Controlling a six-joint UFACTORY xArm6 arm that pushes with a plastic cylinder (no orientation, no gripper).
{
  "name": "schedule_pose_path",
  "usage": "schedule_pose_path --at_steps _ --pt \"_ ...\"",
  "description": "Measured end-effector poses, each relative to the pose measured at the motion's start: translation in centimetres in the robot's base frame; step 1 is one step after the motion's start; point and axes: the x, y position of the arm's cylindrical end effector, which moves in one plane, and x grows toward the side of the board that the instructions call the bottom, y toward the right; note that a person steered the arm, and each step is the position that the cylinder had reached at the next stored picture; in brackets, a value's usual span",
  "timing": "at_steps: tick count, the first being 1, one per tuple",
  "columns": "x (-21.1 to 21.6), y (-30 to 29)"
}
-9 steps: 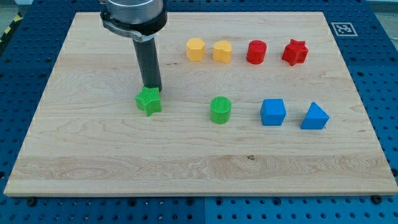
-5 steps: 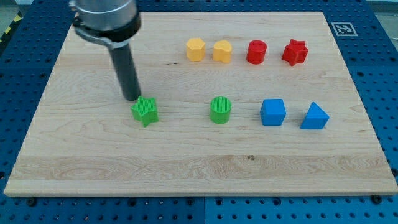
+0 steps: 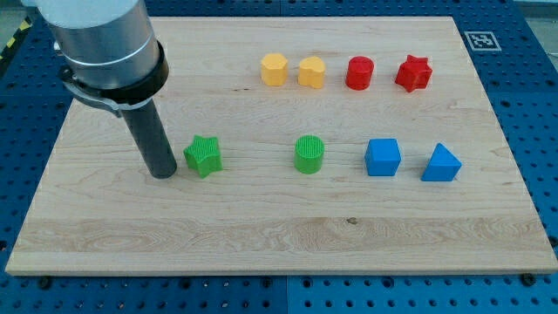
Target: Slide green star closer to green circle
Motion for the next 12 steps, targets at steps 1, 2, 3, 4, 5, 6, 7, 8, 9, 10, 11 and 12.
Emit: schedule_pose_path --at_steps 1,2,3,4,5,6,7,8,9,10,11,12 --pt "-0.4 -0.4" --pt "-0.4 0.3" --pt "-0.4 1.3" --pt "-0.4 3.2" --pt "-0.4 5.7" --pt "-0.4 6.0" --pt "-0.4 4.8" --pt "-1.3 2.4" --pt "-2.0 2.1" --pt "-2.2 2.2" --pt "-3.4 2.2" --pt "-3.4 2.5"
